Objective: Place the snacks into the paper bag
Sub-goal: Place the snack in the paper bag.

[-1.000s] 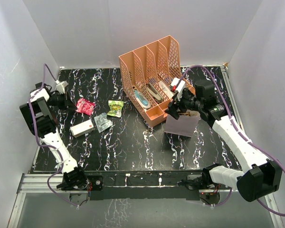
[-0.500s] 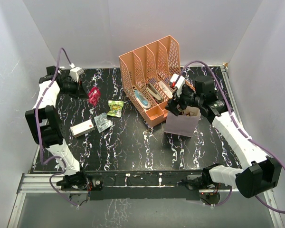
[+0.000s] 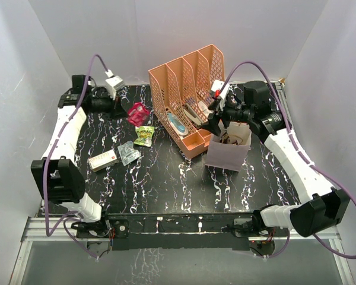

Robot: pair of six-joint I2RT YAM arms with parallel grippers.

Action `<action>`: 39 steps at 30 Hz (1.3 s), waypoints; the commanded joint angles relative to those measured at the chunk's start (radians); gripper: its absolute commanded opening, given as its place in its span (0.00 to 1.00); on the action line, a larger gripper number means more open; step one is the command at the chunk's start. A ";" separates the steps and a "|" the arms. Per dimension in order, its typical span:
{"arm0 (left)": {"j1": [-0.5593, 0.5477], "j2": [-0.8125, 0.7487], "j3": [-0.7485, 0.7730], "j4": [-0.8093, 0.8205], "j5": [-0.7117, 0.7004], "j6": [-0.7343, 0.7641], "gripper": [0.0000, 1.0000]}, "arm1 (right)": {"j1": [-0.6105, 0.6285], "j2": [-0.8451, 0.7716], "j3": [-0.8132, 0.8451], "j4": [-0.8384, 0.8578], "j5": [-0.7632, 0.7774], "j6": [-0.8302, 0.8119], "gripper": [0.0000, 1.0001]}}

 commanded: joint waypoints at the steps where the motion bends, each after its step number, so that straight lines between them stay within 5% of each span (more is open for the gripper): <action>1: -0.130 -0.100 0.002 -0.016 0.043 -0.014 0.00 | 0.007 0.042 0.086 0.050 -0.140 0.038 0.81; 13: -0.490 -0.126 0.077 -0.025 -0.007 0.007 0.00 | 0.018 0.149 0.099 0.170 -0.318 0.142 0.86; 22: -0.604 -0.130 0.082 -0.002 -0.026 -0.020 0.00 | 0.021 0.142 0.014 0.193 -0.469 0.163 0.82; 39: -0.615 -0.141 0.072 0.026 -0.007 -0.052 0.00 | 0.026 0.147 -0.052 0.280 -0.527 0.260 0.26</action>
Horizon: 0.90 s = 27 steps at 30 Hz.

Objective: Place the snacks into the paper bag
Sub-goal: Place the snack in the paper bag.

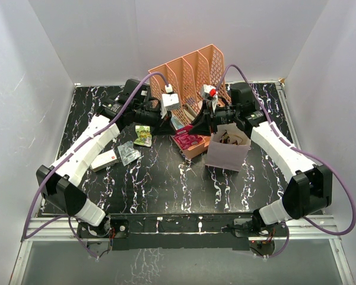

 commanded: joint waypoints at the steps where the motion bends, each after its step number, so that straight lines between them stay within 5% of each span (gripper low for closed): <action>1: -0.006 -0.051 0.022 0.015 0.028 -0.010 0.00 | 0.006 -0.024 -0.006 0.081 -0.029 0.040 0.23; 5: -0.006 -0.061 0.008 0.024 0.024 -0.010 0.00 | 0.007 -0.026 -0.010 0.093 -0.018 0.063 0.09; 8: -0.005 -0.069 0.004 0.034 0.000 -0.010 0.04 | 0.006 -0.038 -0.009 0.097 0.001 0.071 0.08; 11: -0.005 -0.076 0.011 0.034 -0.050 -0.010 0.36 | 0.005 -0.055 0.008 0.097 0.016 0.081 0.08; 15: 0.025 -0.095 0.019 0.017 -0.092 0.000 0.56 | -0.004 -0.092 0.040 0.085 0.045 0.090 0.08; 22: 0.132 -0.146 -0.010 0.016 -0.074 -0.010 0.69 | -0.164 -0.206 0.067 0.035 0.058 0.081 0.08; 27: 0.176 -0.151 -0.045 0.026 -0.063 -0.013 0.71 | -0.237 -0.280 0.120 -0.204 0.245 -0.161 0.08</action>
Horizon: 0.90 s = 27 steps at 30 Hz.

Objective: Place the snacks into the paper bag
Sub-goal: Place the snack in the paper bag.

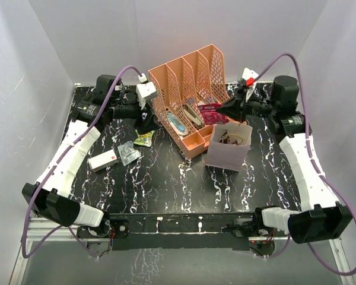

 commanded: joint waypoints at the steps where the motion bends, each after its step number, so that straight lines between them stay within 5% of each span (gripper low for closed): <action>1: 0.024 -0.034 -0.027 0.002 0.019 -0.001 0.72 | -0.035 -0.090 0.072 -0.187 0.194 -0.214 0.08; 7: 0.028 -0.033 -0.041 0.008 0.012 0.001 0.73 | -0.044 -0.138 0.030 -0.295 0.366 -0.366 0.08; 27: 0.045 -0.033 -0.062 0.023 0.022 0.002 0.74 | -0.044 -0.057 -0.038 -0.413 0.455 -0.676 0.08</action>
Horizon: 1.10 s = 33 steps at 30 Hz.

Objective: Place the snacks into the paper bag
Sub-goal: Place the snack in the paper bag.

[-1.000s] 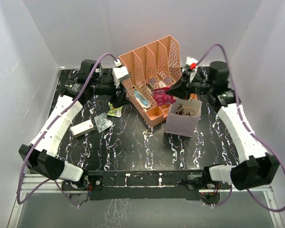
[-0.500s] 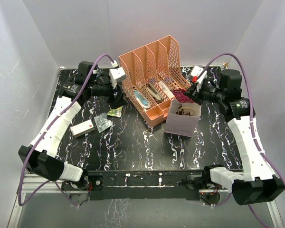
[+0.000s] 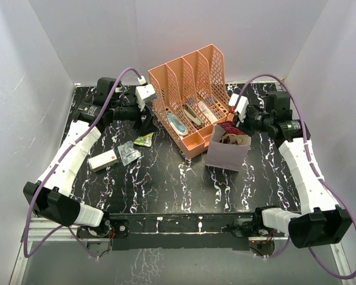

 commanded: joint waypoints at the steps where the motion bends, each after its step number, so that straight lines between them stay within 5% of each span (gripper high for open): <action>1: 0.009 -0.027 -0.009 0.017 0.025 0.001 0.74 | -0.007 0.031 0.023 -0.025 0.024 -0.090 0.08; 20: 0.019 -0.026 -0.022 0.021 0.039 0.004 0.74 | -0.004 0.180 0.017 -0.098 0.033 -0.165 0.09; 33: 0.023 -0.018 -0.028 0.023 0.044 0.008 0.75 | 0.018 0.228 0.023 -0.124 0.048 -0.163 0.22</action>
